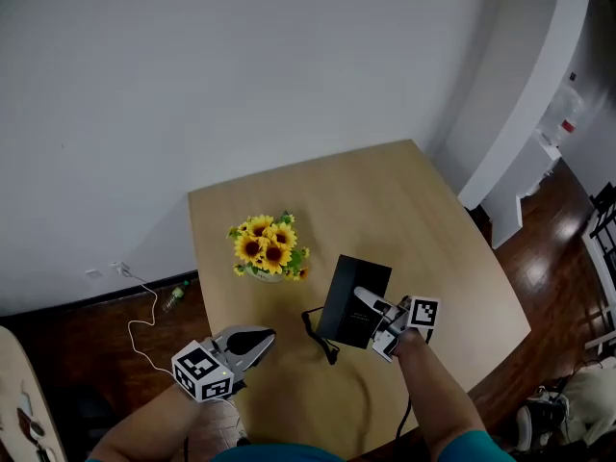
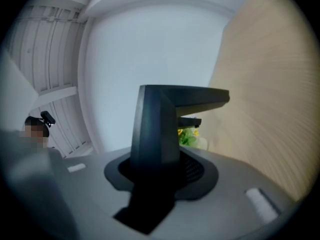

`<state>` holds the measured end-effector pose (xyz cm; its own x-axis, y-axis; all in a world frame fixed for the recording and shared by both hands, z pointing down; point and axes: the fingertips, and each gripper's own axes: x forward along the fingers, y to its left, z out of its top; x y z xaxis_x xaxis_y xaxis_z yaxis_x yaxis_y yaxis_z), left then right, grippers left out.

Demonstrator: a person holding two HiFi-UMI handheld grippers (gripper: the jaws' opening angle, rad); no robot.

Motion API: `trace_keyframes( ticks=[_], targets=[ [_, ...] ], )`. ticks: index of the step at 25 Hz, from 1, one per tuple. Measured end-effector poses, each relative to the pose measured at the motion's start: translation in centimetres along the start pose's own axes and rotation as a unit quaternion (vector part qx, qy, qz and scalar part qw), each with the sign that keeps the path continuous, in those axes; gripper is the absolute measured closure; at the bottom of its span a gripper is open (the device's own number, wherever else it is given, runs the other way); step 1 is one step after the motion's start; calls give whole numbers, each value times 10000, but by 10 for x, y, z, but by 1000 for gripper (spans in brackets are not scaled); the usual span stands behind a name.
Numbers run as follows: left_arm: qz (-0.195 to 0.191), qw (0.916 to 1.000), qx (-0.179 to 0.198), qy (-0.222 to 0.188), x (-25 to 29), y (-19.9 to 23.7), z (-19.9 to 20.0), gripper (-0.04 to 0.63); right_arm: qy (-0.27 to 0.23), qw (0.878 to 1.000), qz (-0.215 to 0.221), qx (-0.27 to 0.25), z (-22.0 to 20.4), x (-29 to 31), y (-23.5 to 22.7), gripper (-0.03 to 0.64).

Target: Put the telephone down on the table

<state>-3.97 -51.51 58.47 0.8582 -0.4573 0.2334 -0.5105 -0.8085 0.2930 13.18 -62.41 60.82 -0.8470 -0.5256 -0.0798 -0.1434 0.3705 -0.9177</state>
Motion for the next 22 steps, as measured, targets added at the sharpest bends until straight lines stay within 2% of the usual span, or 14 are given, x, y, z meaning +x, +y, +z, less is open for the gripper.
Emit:
trace_keyframes(
  ticks=[12, 18, 22],
  targets=[
    [-49, 9995, -307, 32, 27, 11, -21, 591, 212, 9994, -258, 119, 13, 26, -81, 459],
    [4, 9991, -420, 46, 25, 16, -27, 591, 415, 9981, -431, 143, -1, 26, -107, 459],
    [-78, 9990, -440, 86, 25, 16, -31, 591, 441, 9983, -348, 139, -4, 27, -111, 459]
  ],
)
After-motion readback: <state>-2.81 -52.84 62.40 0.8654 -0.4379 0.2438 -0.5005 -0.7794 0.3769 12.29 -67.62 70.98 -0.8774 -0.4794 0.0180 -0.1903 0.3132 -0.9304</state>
